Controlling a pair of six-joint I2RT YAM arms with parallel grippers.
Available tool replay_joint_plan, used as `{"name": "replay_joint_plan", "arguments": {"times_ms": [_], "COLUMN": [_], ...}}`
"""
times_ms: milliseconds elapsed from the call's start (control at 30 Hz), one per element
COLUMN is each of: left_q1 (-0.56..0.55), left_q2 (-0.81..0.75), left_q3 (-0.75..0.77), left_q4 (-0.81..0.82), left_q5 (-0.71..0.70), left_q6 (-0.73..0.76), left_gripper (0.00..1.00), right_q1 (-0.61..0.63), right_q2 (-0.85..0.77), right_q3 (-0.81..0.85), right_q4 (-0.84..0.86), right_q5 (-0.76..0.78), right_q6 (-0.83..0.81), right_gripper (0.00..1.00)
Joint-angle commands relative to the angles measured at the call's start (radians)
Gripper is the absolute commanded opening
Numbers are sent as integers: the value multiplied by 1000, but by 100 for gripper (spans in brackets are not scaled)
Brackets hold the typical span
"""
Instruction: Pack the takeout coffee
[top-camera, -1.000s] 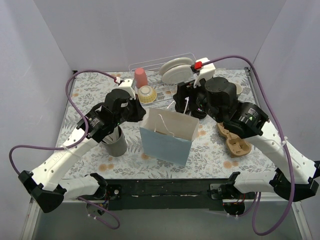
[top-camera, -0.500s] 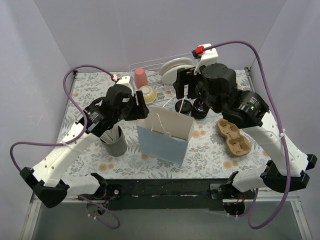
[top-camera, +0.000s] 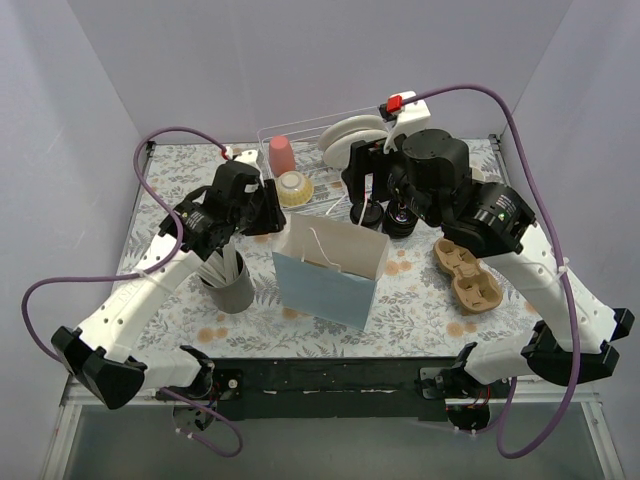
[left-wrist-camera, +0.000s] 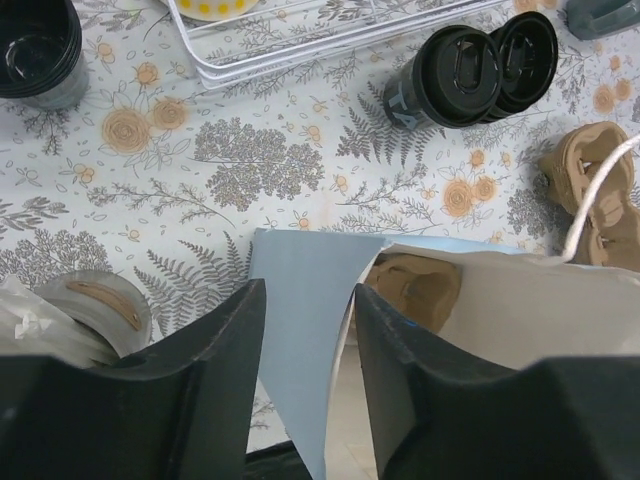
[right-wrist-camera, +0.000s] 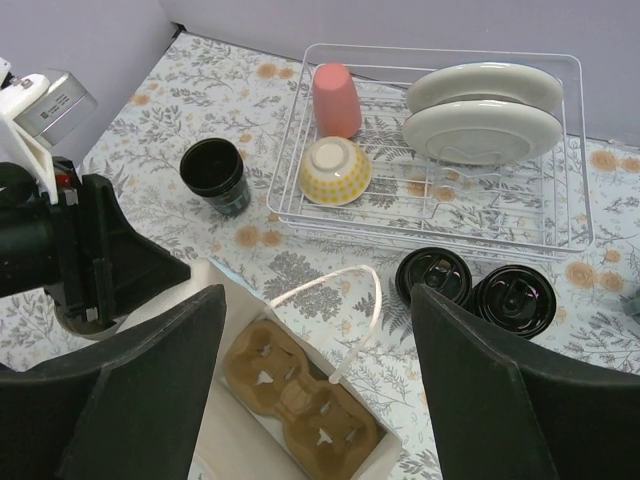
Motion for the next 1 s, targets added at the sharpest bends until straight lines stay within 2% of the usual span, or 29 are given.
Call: {"name": "replay_joint_plan", "arguments": {"times_ms": [0, 100, 133, 233, 267, 400, 500, 567, 633, 800, 967], "left_q1": [36, 36, 36, 36, 37, 36, 37, 37, 37, 37, 37], "left_q2": [-10, -27, -40, -52, -64, -124, -194, -237, -308, -391, -472], "left_q3": [-27, -49, -53, -56, -58, -108, -145, -179, -229, -279, -365], "left_q4": [42, 60, 63, 55, 57, 65, 72, 107, 161, 212, 278], "left_q5": [108, 148, 150, 151, 203, 225, 243, 259, 300, 361, 462], "left_q6": [39, 36, 32, 33, 49, 70, 104, 118, 145, 179, 199], "left_gripper": [35, 27, 14, 0, 0, 0, 0, 0, 0, 0, 0], "right_q1": [1, -1, -1, -7, -12, -108, -321, -380, -426, -485, -512], "right_q2": [-40, -43, -42, -33, -11, 50, 69, 76, 90, 159, 299], "right_q3": [-24, -27, -26, -12, 3, 66, 24, -61, -102, -236, -238], "right_q4": [44, 36, 33, 19, -8, -62, -73, -45, -28, 32, 39], "right_q5": [-14, -14, -14, -6, 21, 22, -128, -228, -256, -337, -434], "right_q6": [13, 13, 13, -19, -54, -107, -43, -36, -47, -88, -122], "right_gripper": [82, 81, 81, 81, 81, 82, 81, 80, 82, 87, 88]}}
